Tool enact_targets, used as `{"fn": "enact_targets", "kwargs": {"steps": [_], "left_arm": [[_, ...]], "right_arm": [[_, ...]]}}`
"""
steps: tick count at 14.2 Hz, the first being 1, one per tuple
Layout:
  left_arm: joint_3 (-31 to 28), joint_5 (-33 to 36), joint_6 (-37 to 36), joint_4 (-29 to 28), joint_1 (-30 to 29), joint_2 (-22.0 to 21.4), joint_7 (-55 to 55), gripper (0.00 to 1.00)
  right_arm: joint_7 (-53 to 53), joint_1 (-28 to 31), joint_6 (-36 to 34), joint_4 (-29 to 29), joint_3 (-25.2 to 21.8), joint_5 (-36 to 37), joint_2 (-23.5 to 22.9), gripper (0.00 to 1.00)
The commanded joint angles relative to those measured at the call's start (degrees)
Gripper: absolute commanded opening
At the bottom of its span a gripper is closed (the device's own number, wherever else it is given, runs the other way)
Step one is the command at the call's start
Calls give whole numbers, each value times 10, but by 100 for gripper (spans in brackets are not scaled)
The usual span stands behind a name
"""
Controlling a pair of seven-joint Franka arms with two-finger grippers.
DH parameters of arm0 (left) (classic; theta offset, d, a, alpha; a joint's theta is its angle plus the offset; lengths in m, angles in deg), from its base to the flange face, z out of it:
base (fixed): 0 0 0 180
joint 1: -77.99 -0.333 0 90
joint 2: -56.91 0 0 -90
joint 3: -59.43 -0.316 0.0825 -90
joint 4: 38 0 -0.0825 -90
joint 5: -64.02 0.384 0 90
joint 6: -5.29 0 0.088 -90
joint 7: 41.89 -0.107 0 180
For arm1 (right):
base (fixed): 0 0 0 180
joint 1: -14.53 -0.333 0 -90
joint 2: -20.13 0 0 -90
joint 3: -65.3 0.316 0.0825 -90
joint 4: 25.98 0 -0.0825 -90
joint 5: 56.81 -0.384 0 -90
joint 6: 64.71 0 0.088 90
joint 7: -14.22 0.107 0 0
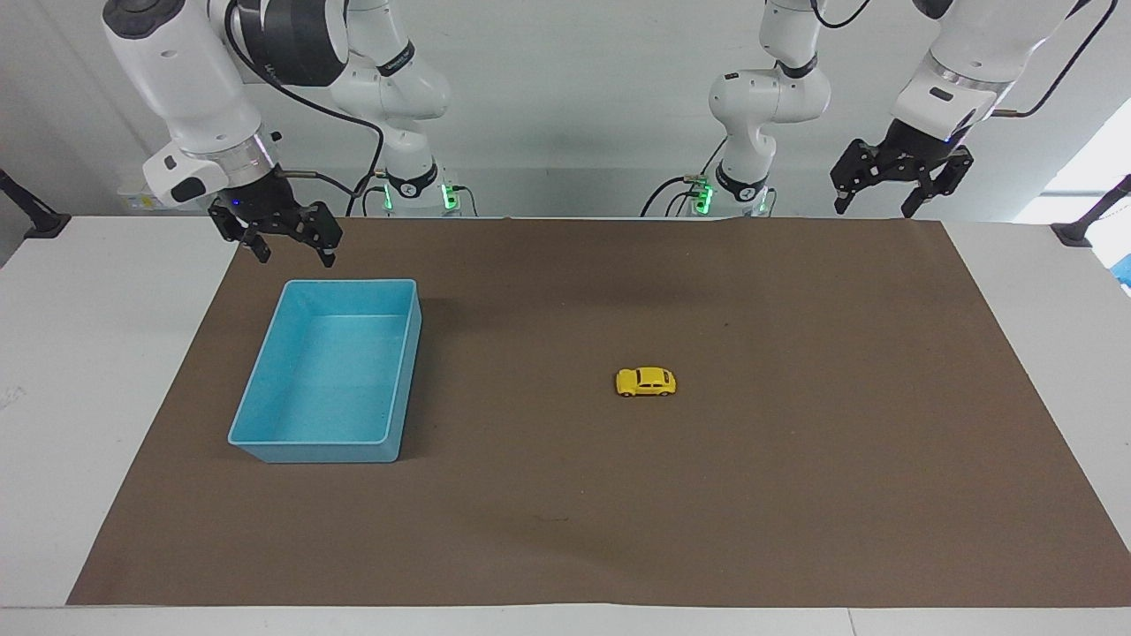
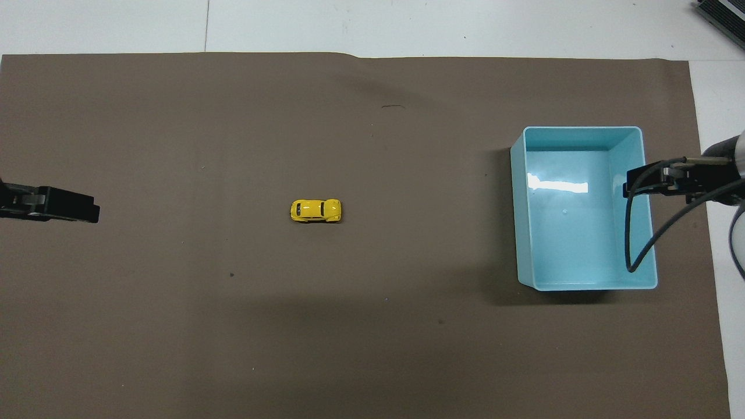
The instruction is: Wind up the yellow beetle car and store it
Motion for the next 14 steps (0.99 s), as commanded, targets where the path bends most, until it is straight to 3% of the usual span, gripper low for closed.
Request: {"fn": "enact_targets", "kwargs": {"steps": [1,7,14], "left_arm": [[6,4,-3,-6,-5,-3,-5,100],[7,3,2,-20,-1,0,10,100],[9,-2,27,-51,14,4,213,100]], "right_arm": [[1,8,2,9,6,-12,10,100],[1,8,2,9,6,-12,10,100],[1,8,2,9,6,-12,10,100]]}}
